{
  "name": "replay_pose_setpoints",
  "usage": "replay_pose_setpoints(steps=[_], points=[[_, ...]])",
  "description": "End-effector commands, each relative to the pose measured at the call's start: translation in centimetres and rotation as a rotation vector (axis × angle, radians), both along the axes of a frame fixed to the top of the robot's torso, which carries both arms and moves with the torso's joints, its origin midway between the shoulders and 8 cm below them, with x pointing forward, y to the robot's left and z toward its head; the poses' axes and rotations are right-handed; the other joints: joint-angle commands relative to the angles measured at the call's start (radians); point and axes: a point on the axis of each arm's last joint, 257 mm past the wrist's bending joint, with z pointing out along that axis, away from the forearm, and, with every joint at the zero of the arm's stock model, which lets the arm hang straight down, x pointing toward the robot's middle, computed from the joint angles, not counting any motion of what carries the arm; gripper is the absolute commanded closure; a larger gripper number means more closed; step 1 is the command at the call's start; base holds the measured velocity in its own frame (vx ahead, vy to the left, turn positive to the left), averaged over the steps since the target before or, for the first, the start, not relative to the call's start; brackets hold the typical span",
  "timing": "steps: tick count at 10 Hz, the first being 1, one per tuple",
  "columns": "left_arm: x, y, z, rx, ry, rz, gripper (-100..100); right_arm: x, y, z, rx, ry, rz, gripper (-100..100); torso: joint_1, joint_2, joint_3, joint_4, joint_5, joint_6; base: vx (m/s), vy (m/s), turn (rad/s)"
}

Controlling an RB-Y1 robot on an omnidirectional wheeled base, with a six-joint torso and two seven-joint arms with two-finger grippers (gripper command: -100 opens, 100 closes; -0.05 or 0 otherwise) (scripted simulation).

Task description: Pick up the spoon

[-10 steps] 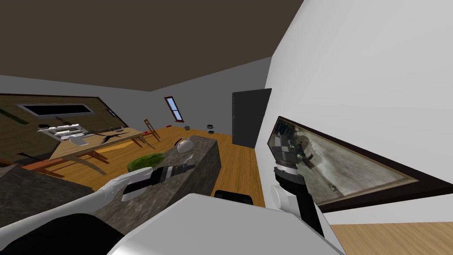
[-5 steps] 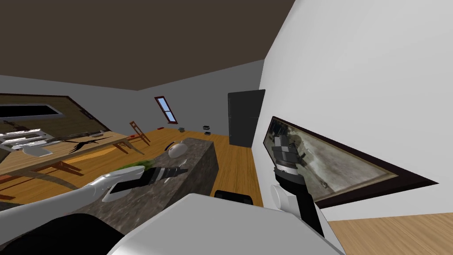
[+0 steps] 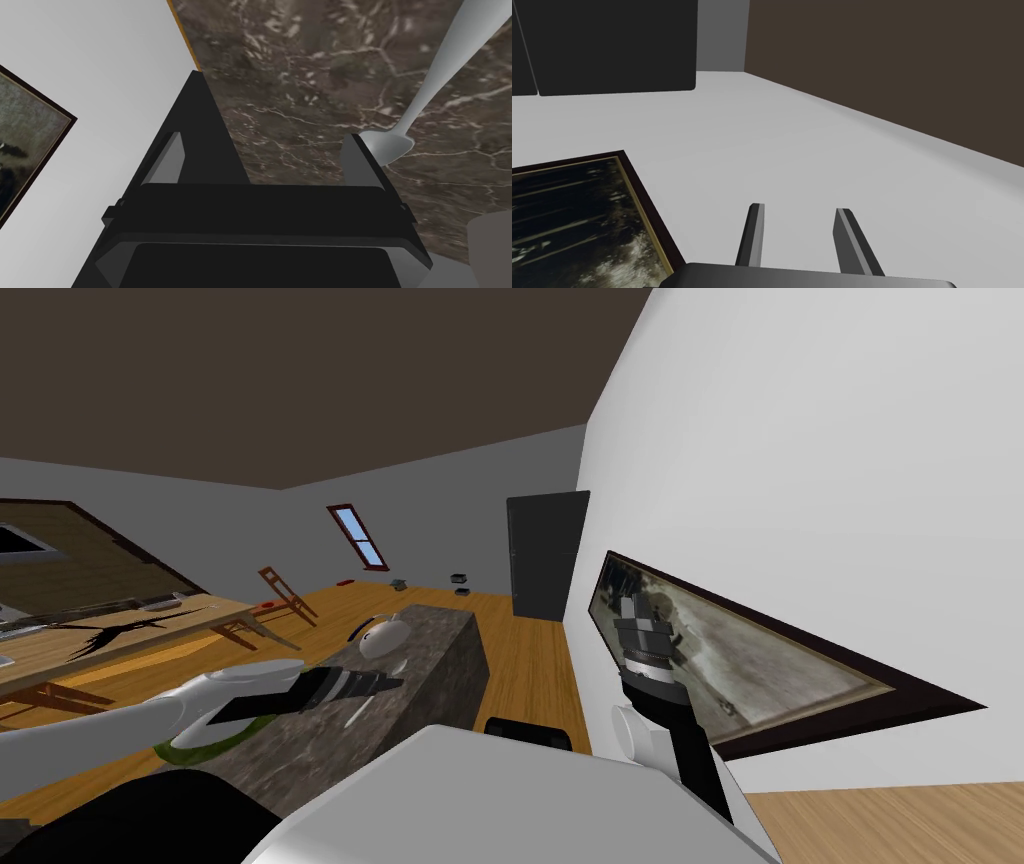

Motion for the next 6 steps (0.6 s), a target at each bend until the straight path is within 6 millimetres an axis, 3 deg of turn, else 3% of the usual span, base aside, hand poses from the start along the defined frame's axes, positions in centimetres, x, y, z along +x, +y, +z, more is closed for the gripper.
replay_pose_setpoints(steps=[1,2,3,6], points=[[-0.6,1.7,0.0,0.034,0.025,0.007,-100,0.0,0.0,0.0,0.000,0.000,0.000,0,0.000,0.000,0.000,0.000,0.000,0.000,0.059,-0.013,-0.038],[-2.1,3.6,-0.1,0.076,0.067,0.016,-100,0.0,0.0,0.0,0.000,0.000,0.000,0,0.000,0.001,0.000,0.000,0.000,-0.001,0.049,-0.011,-0.069],[-2.1,3.6,-0.1,0.076,0.067,0.016,-100,0.0,0.0,0.0,0.000,0.000,0.000,0,0.000,0.002,0.001,0.000,0.000,0.000,0.042,-0.006,-0.051],[-6.8,7.8,-0.6,0.164,0.183,0.044,-100,0.0,0.0,0.0,0.000,0.000,0.000,0,0.001,0.001,0.001,0.000,0.000,0.000,0.069,-0.008,-0.097]])
